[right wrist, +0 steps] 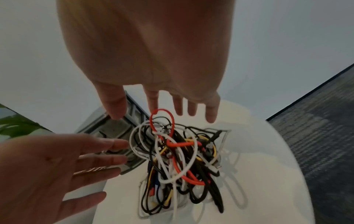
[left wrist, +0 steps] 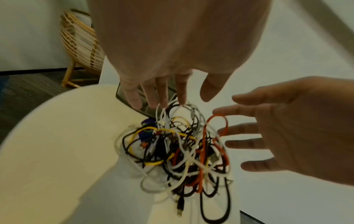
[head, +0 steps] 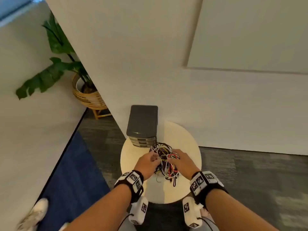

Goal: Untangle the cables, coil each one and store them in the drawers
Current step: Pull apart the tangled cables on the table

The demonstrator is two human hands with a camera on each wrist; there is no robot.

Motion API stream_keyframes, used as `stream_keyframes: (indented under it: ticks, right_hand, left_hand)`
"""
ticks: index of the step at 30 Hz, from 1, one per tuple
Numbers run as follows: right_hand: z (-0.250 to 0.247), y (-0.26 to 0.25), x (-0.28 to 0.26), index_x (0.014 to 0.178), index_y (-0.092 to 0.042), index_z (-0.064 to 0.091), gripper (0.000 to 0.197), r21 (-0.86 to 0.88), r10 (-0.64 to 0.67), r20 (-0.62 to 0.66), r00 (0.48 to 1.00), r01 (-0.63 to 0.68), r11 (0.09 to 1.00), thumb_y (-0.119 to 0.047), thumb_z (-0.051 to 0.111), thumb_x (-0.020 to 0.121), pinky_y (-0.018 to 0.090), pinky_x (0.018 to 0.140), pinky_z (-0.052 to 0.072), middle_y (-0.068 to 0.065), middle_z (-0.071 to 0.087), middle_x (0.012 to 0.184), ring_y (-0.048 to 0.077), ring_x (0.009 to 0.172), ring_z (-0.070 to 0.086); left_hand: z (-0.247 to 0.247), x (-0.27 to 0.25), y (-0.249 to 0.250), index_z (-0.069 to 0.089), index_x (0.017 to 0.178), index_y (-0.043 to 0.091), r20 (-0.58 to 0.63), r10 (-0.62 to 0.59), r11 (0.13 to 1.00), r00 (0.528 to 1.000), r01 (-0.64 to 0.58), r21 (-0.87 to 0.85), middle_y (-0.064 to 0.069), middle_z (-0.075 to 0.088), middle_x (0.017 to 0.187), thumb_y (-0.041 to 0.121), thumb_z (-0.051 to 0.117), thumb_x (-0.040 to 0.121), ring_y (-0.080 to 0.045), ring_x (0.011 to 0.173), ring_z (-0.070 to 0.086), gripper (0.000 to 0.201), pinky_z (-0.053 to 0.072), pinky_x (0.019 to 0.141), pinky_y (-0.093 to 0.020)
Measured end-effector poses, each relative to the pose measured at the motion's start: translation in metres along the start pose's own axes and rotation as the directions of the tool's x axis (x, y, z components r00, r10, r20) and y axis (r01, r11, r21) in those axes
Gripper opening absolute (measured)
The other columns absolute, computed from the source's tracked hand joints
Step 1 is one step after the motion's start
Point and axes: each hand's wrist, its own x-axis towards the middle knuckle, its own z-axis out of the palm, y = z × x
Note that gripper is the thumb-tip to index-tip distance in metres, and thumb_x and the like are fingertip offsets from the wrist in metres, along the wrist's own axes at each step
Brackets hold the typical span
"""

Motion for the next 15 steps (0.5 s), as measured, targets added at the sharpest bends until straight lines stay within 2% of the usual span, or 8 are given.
stream_keyframes:
  ticks: [3,5,8,11,13,15]
  right_hand:
    - [0.023,0.037,0.041,0.142,-0.036,0.051,0.071,-0.024,0.020,-0.051,0.999,-0.021,0.999,-0.059,0.064,0.076,0.044,0.108,0.044,0.003,0.054,0.138,0.027,0.124,0.054]
    - [0.037,0.066,0.070,0.140,-0.041,0.050,0.079,-0.013,0.023,-0.066,0.998,-0.024,1.000,-0.069,0.059,0.066,0.050,0.106,0.047,0.002,0.056,0.136,0.030,0.123,0.056]
    - [0.050,0.086,0.086,0.139,-0.044,0.048,0.075,0.060,-0.036,-0.108,0.993,0.043,0.997,-0.066,0.061,0.068,0.049,0.103,0.050,0.003,0.057,0.134,0.025,0.116,0.060]
    - [0.053,0.093,0.095,0.136,-0.045,0.048,0.068,0.169,-0.092,-0.110,0.990,0.110,0.979,-0.059,0.065,0.071,0.043,0.100,0.052,0.003,0.059,0.129,0.020,0.112,0.062]
    - [0.058,0.095,0.094,0.131,-0.048,0.049,0.064,0.245,-0.117,-0.101,0.988,0.139,0.960,-0.057,0.069,0.071,0.042,0.097,0.055,0.001,0.063,0.125,0.018,0.109,0.065]
    - [0.060,0.098,0.097,0.132,-0.042,0.050,0.061,0.288,-0.137,-0.114,0.984,0.165,0.943,-0.050,0.072,0.076,0.043,0.097,0.055,-0.002,0.066,0.121,0.017,0.107,0.067]
  left_hand:
    - [0.025,0.032,-0.030,0.060,0.130,0.023,-0.092,0.045,0.998,0.995,-0.040,0.053,-0.006,0.057,0.125,0.030,0.065,0.094,-0.023,0.117,0.056,0.037,0.044,0.101,-0.034]
    - [0.040,0.049,-0.045,0.052,0.139,0.029,-0.144,0.037,0.999,0.989,-0.032,0.035,-0.007,0.051,0.132,0.036,0.066,0.093,-0.025,0.122,0.051,0.048,0.042,0.107,-0.039]
    - [0.063,0.064,-0.064,0.046,0.134,0.043,-0.202,0.071,0.996,0.977,-0.082,-0.046,-0.006,0.050,0.129,0.048,0.064,0.087,-0.025,0.119,0.053,0.051,0.044,0.107,-0.047]
    - [0.080,0.080,-0.078,0.039,0.120,0.061,-0.235,0.105,0.986,0.966,-0.132,-0.102,-0.001,0.054,0.125,0.075,0.056,0.076,-0.024,0.115,0.058,0.049,0.049,0.101,-0.052]
    - [0.087,0.087,-0.083,0.037,0.129,0.057,-0.239,0.100,0.990,0.966,-0.121,-0.076,-0.001,0.051,0.131,0.083,0.048,0.072,-0.026,0.120,0.054,0.063,0.046,0.103,-0.055]
    - [0.089,0.090,-0.083,0.035,0.132,0.055,-0.234,0.082,0.985,0.969,-0.115,-0.129,-0.001,0.046,0.133,0.082,0.046,0.070,-0.026,0.121,0.053,0.069,0.043,0.106,-0.055]
